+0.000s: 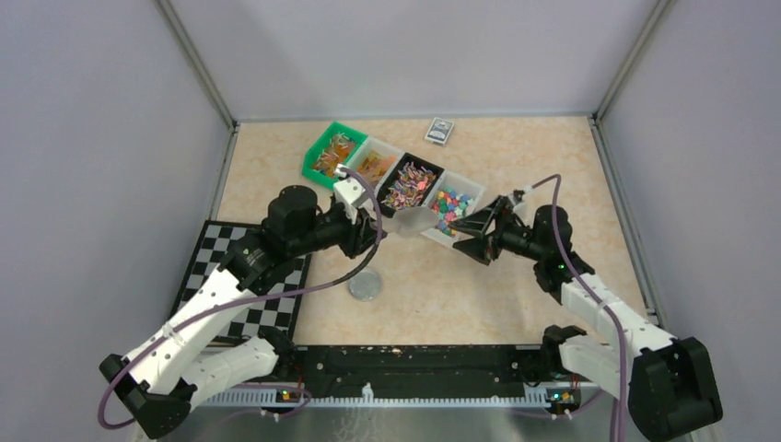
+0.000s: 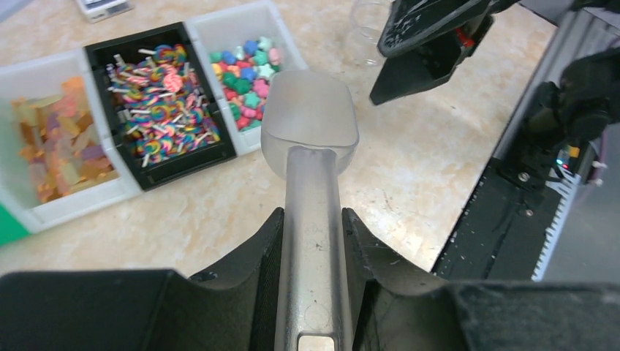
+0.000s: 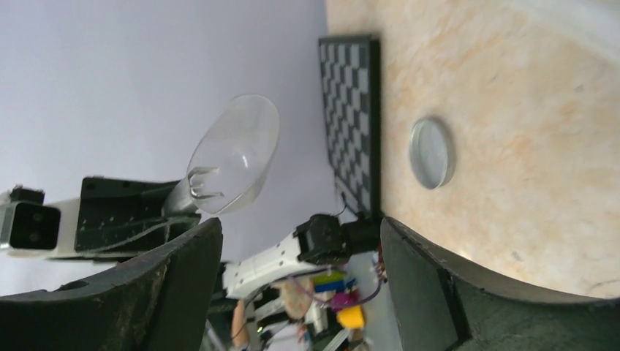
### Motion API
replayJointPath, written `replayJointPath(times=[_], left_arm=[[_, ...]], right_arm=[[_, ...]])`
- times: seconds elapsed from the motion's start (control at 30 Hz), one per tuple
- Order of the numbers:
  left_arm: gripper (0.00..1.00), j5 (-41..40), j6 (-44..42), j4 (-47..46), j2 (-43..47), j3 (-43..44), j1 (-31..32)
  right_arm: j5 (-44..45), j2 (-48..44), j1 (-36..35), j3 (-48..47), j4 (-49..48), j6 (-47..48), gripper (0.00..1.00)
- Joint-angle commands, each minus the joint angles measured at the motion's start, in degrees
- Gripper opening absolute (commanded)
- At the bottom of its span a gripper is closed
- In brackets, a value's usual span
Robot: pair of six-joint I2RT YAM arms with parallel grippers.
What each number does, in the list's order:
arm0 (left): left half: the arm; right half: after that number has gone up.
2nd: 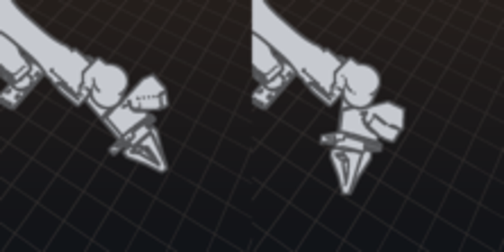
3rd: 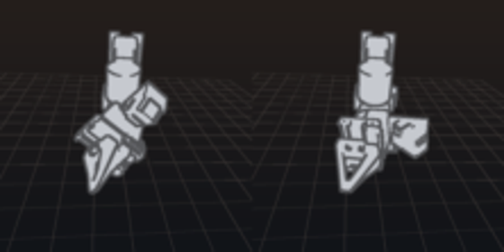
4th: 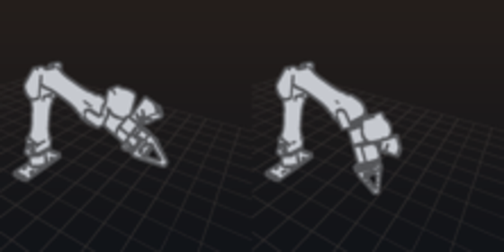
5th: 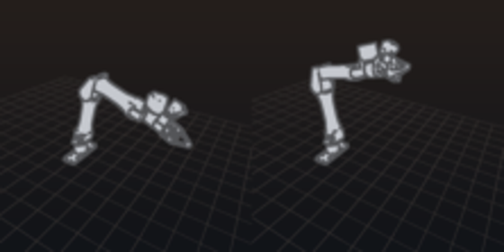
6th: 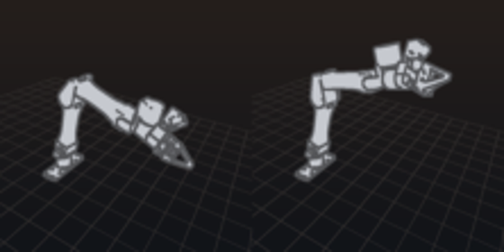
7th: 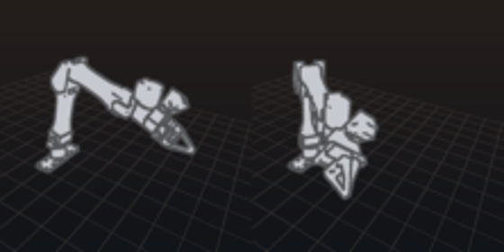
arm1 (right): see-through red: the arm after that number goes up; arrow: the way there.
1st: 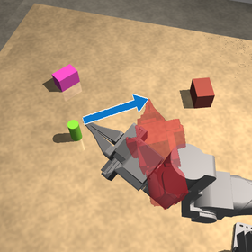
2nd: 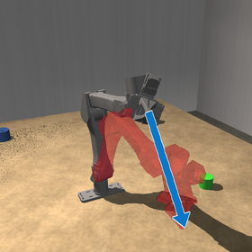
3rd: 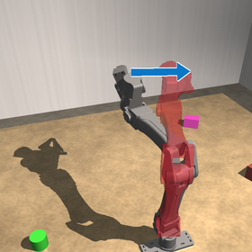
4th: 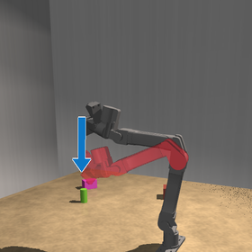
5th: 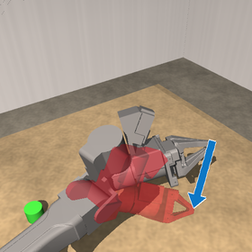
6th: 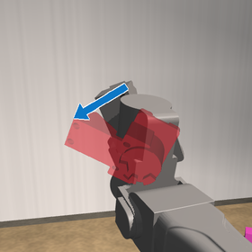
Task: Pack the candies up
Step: Pick up the spatula from the center of the board, then pick up the packing bottle from the center of the board.
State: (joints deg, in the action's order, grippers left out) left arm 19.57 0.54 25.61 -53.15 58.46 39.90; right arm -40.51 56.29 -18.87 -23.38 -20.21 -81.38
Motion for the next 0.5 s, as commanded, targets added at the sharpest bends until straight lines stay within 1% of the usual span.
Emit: replayJointPath(times=[0.0, 0.13, 0.23, 0.3, 0.37, 0.4, 0.47], left_arm=[[0.00, -9.94, 2.39, 1.01, 2.13, 0.97, 0.27], [0.00, -14.99, 4.04, 3.18, 2.31, 0.81, 0.30], [0.00, -16.85, 4.60, 3.45, 3.63, -0.66, 0.33], [0.00, -18.17, 4.32, 2.79, 5.33, -2.16, 0.28], [0.00, -19.02, 3.85, 0.62, 8.33, -5.23, 0.27], [0.00, -20.80, 3.75, -0.33, 9.74, -6.75, 0.27], [0.00, -22.70, 3.23, -1.39, 12.12, -9.11, 0.29]], right_arm=[[7.98, -3.56, 3.70, -8.64, 23.09, 15.34, 0.78], [19.24, -3.11, 4.36, -17.48, 38.51, 29.47, 0.73], [30.19, -0.93, 4.37, -24.81, 50.08, 40.07, 0.71], [35.24, 1.31, 4.37, -28.60, 54.02, 48.66, 0.67], [39.82, 4.67, 4.37, -32.34, 58.05, 53.95, 0.61], [41.77, 6.03, 4.37, -33.53, 59.46, 55.89, 0.57], [44.37, 8.64, 4.37, -34.89, 61.09, 58.50, 0.55]])
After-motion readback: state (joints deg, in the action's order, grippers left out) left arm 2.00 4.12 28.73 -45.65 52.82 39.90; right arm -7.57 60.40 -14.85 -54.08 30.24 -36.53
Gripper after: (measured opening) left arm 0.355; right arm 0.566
